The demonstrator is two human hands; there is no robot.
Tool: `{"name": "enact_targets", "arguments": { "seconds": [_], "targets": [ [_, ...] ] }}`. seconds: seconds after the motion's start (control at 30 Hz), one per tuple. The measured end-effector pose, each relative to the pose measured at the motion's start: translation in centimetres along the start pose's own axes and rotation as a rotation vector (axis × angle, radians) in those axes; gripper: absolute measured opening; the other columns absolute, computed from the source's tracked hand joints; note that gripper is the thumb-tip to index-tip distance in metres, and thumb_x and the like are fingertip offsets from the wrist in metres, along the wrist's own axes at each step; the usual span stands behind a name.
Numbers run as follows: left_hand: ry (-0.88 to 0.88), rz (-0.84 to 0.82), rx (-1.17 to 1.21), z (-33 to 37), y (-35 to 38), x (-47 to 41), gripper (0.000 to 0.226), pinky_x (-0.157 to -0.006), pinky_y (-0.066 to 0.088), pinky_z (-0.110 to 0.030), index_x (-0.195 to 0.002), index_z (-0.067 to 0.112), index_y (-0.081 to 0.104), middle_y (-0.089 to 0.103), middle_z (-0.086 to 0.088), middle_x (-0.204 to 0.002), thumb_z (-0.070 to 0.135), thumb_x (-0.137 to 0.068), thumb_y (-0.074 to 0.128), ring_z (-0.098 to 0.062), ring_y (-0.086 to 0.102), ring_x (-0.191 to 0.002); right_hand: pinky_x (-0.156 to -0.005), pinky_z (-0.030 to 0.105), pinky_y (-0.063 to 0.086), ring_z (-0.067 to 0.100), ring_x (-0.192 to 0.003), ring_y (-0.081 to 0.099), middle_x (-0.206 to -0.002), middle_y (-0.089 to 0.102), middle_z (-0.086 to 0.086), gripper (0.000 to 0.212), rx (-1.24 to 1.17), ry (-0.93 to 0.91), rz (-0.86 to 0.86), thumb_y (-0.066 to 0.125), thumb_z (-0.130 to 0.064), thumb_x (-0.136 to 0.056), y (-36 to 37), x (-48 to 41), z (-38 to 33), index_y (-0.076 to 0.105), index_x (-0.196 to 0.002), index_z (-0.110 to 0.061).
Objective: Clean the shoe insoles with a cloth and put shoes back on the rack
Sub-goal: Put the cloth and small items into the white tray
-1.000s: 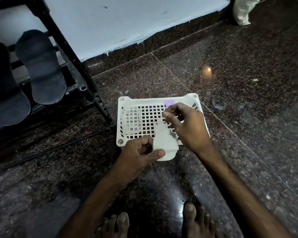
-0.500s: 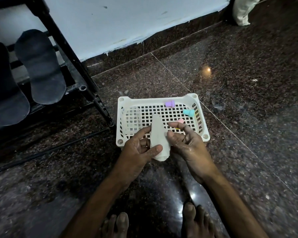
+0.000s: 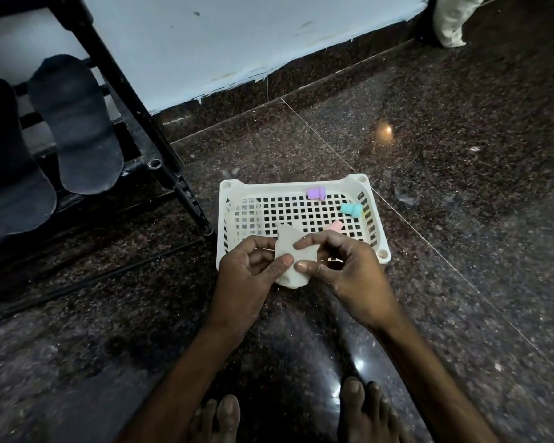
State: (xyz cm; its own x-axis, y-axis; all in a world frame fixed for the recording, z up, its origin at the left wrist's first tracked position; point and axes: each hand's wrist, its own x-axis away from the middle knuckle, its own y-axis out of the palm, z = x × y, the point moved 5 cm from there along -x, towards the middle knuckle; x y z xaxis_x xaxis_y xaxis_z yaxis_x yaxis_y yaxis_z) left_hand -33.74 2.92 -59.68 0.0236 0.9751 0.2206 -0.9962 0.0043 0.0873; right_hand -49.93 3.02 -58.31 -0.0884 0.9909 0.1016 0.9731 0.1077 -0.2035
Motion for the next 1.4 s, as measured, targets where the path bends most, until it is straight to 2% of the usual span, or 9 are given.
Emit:
{"name": "enact_targets", "arguments": {
  "seconds": [0.2,0.43,0.53,0.63,0.8,0.9,1.1,1.27,1.4],
  "targets": [
    [0.072,0.111,-0.086,0.1,-0.8,0.2,0.028,-0.069,0.056,-0.026,-0.1,0.015,0.062,0.075,-0.008,-0.081,0.005,-0.078,0.079,-0.018,0.073,-0.075,-0.071,0.02,0.05,0.001,-0.07,0.057,-0.078,0.062,-0.019,0.03,0.274,-0.06,0.061,0.081,-0.021,-0.078,0.1,-0.2,-0.4,0.07,-0.104,-0.029],
    [0.237,0.02,-0.535,0.6,-1.8,0.2,0.036,-0.064,0.049,-0.02,-0.106,0.034,0.071,0.068,0.008,-0.08,0.015,-0.077,0.081,-0.005,0.064,-0.07,-0.09,0.033,0.046,0.012,-0.108,0.05,-0.114,0.056,-0.008,0.014,0.623,-0.205,0.018,0.074,-0.032,-0.084,0.9,-0.5,-0.4,0.071,-0.096,-0.026],
    [0.301,0.041,-0.744,0.3,-2.6,-0.1,0.022,-0.067,0.043,-0.015,-0.097,0.028,0.075,0.057,0.011,-0.094,0.022,-0.076,0.082,-0.002,0.055,-0.077,-0.095,0.034,0.048,0.008,-0.11,0.056,-0.116,0.062,-0.01,0.01,0.518,-0.184,-0.041,0.073,-0.03,-0.086,0.9,-1.0,-0.6,0.07,-0.095,-0.026],
    [0.229,0.072,-0.655,0.5,-3.5,-0.8,0.014,-0.069,0.045,-0.008,-0.097,0.022,0.069,0.057,0.007,-0.103,0.019,-0.084,0.075,-0.003,0.057,-0.092,-0.072,0.047,0.055,0.014,-0.071,0.062,-0.078,0.068,0.003,0.011,0.258,-0.047,-0.071,0.074,-0.027,-0.086,1.1,-1.7,-0.4,0.07,-0.095,-0.024],
    [0.024,0.062,-0.365,1.6,-4.5,-3.2,0.008,-0.055,0.058,-0.039,-0.103,0.017,0.059,0.072,-0.006,-0.09,0.019,-0.096,0.062,-0.018,0.069,-0.066,-0.074,0.055,0.056,0.028,-0.064,0.065,-0.07,0.064,0.009,0.018,-0.21,0.055,-0.093,0.066,-0.009,-0.092,3.0,-2.3,-0.8,0.056,-0.106,-0.011],
    [0.061,0.07,-0.43,2.7,-5.2,-4.9,0.009,-0.045,0.053,-0.041,-0.099,0.019,0.056,0.067,-0.007,-0.078,0.018,-0.095,0.063,-0.017,0.061,-0.05,-0.067,0.045,0.059,0.018,-0.064,0.059,-0.067,0.061,-0.002,0.008,-0.131,0.004,-0.084,0.064,-0.006,-0.093,4.1,-3.1,-1.2,0.064,-0.099,-0.011],
    [-0.016,0.022,-0.45,2.6,-5.5,-7.8,0.007,-0.052,0.056,-0.033,-0.102,0.011,0.061,0.062,-0.009,-0.081,0.012,-0.095,0.062,-0.02,0.06,-0.063,-0.061,0.028,0.055,0.011,-0.064,0.067,-0.08,0.068,-0.003,0.019,0.019,0.065,-0.108,0.063,-0.01,-0.094,4.6,-4.2,-0.5,0.069,-0.111,-0.016],
    [0.198,-0.004,-1.107,4.8,-3.8,-9.9,0.01,-0.074,0.05,-0.034,-0.102,0.025,0.064,0.069,0.003,-0.092,0.023,-0.092,0.066,-0.02,0.065,-0.084,-0.07,0.026,0.058,-0.008,-0.073,0.063,-0.119,0.068,-0.003,0.04,0.195,0.056,-0.144,0.061,-0.008,-0.094,5.6,-4.3,-0.4,0.061,-0.132,-0.019],
    [0.317,-0.068,-1.502,5.3,-2.1,-11.3,0.018,-0.072,0.038,-0.031,-0.105,0.026,0.058,0.069,0.001,-0.103,0.031,-0.09,0.068,-0.023,0.064,-0.097,-0.102,0.036,0.047,0.021,-0.118,0.061,-0.132,0.063,0.007,0.049,0.576,-0.007,-0.205,0.058,-0.014,-0.093,7.2,-4.8,-1.3,0.05,-0.142,-0.015]
  ]
}}
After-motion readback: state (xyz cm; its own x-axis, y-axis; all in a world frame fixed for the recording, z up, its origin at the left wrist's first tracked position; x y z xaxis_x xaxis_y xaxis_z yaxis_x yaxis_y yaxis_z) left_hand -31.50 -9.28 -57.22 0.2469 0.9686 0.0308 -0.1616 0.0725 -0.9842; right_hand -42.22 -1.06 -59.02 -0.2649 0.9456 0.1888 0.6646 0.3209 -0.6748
